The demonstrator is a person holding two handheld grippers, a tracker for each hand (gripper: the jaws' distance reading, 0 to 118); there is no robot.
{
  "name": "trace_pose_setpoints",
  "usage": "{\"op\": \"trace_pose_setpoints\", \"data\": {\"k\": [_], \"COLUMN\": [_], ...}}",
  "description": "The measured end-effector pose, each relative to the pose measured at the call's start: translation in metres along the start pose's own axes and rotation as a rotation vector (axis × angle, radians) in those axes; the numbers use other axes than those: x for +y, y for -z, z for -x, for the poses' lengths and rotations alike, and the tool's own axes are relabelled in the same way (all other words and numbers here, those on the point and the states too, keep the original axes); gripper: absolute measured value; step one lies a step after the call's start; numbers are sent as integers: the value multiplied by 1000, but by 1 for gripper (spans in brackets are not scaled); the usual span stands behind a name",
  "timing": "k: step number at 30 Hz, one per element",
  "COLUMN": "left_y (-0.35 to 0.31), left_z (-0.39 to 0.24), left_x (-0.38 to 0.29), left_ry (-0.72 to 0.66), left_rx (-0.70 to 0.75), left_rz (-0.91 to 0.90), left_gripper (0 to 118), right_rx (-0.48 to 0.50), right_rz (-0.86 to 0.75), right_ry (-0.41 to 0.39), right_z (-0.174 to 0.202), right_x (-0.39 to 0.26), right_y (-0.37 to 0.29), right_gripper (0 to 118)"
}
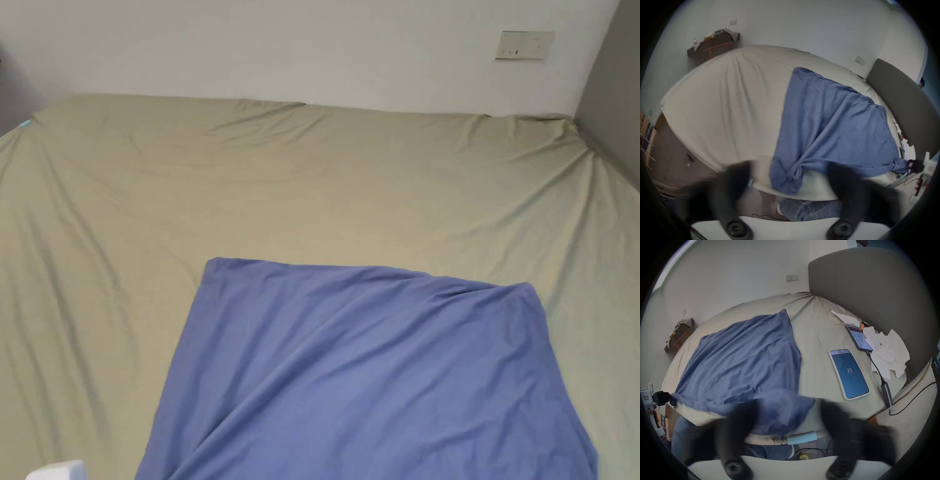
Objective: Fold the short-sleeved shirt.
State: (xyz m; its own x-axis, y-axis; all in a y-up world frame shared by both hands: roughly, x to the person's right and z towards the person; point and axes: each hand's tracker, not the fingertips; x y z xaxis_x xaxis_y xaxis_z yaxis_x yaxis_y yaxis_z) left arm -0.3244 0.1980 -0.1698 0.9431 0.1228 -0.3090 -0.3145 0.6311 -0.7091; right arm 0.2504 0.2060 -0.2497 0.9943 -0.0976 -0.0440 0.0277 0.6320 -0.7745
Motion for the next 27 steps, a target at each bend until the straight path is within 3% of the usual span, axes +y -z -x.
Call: {"op": "trace_pose_setpoints", "data": {"k": [1, 2, 5, 10, 12, 13, 14, 15, 23, 27], "left_y": [-22, -43, -113, -203, -212, -209, -203, -190, -148, -83], "left_z": [3, 4, 3, 4, 5, 7, 6, 9, 6, 2], "left_x": [6, 15, 38, 79, 89, 90, 87, 87, 60, 42], "left_ry": [-1, -60, -86, -41, -69, -66, -70, -89, -17, 28], "left_rx": [-23, -67, -82, -14, -18, -45, -54, -35, -86, -147], "left_rz": [-133, -175, -350, -781, -731, -708, -693, -661, -421, -117], "left_gripper": [108, 107, 118, 118, 117, 101, 63, 0, 0, 0], "right_rx": [34, 22, 17, 7, 4, 16, 1, -44, -39, -17], "right_rz": [-82, -130, -360, -757, -750, -747, -737, -718, -650, -611], "right_ry": [30, 45, 57, 76, 102, 102, 95, 110, 161, 186], "right_z": [0, 2, -7, 21, 17, 18, 21, 25, 0, -6], "right_x": [8, 23, 50, 95, 101, 101, 101, 101, 75, 67], "right_y": [-24, -46, -101, -199, -196, -195, -192, -186, -166, -160], "right_gripper": [105, 105, 117, 118, 118, 100, 68, 2, 0, 0]}}
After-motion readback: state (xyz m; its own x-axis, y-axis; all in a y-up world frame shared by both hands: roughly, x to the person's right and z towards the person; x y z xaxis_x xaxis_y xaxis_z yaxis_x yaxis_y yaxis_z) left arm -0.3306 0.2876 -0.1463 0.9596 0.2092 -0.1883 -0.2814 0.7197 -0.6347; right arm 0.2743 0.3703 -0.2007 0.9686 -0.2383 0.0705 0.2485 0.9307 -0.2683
